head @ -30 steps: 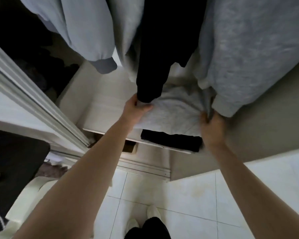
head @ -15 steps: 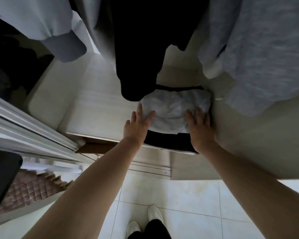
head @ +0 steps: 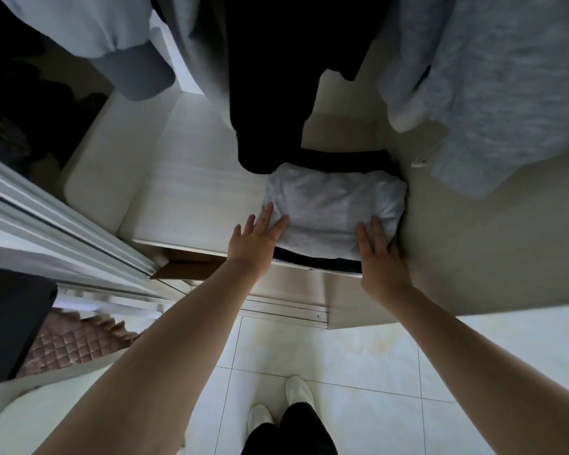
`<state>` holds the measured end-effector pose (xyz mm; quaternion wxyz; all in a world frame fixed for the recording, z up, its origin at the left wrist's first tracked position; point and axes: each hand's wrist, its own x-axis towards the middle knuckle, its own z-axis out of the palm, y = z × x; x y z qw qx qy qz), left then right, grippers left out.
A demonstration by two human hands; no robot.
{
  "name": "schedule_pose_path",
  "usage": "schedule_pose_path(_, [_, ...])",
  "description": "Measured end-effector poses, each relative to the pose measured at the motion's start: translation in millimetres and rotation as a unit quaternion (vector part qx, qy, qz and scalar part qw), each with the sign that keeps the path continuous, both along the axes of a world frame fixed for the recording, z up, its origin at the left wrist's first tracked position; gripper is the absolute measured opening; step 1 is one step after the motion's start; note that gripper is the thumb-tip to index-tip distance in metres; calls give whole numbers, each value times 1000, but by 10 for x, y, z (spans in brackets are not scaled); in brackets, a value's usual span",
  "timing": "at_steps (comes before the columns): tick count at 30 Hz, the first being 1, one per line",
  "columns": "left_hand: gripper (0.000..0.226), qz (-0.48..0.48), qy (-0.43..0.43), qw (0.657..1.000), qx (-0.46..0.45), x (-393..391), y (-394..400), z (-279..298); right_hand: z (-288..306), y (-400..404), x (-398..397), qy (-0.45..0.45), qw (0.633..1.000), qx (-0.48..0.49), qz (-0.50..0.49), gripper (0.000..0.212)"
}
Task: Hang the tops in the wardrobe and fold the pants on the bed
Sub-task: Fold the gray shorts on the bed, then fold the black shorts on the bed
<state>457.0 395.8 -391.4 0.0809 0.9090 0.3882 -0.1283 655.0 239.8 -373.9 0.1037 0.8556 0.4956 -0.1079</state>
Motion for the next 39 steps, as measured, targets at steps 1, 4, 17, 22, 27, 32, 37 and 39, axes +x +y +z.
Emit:
schedule_pose_path(1, [83, 4, 3, 1000, -6, -7, -30, 31, 43, 10, -18, 5, 1000, -6, -3, 88])
schedule_pose_path(4, [83, 6, 9, 1000, -2, -87, -133, 119, 198, 7, -125, 15, 1000, -4, -9, 86])
schedule_pose_path(17, [53, 121, -248, 954, -118, -983, -1326, 1201, 1048, -734, -1303, 139, 974, 98, 152, 65])
schedule_pose_path(22, [40, 253, -326, 907, -86, -1298, -1995, 1526, 1305, -949, -1597, 193, 940, 91, 268, 52])
schedule_pose_path(27, [35, 409, -337, 846, -67, -1415, -2624, 1631, 1443, -1038, -1684, 267, 903, 32, 334, 50])
schedule_pose_path(32, [32, 568, -369, 735, -27, -1371, -3228, 1638, 1528, -1077, -1835, 315, 865, 10, 391, 45])
schedule_pose_path(37, [32, 700, -386, 601, 14, -1421, -3956, 1708, 1613, -1212, -2175, 329, 802, -53, 495, 42])
schedule_pose_path(39, [29, 760, -377, 526, 58, -1496, -4406, 1752, 1639, -1375, -2458, 322, 756, -87, 564, 41])
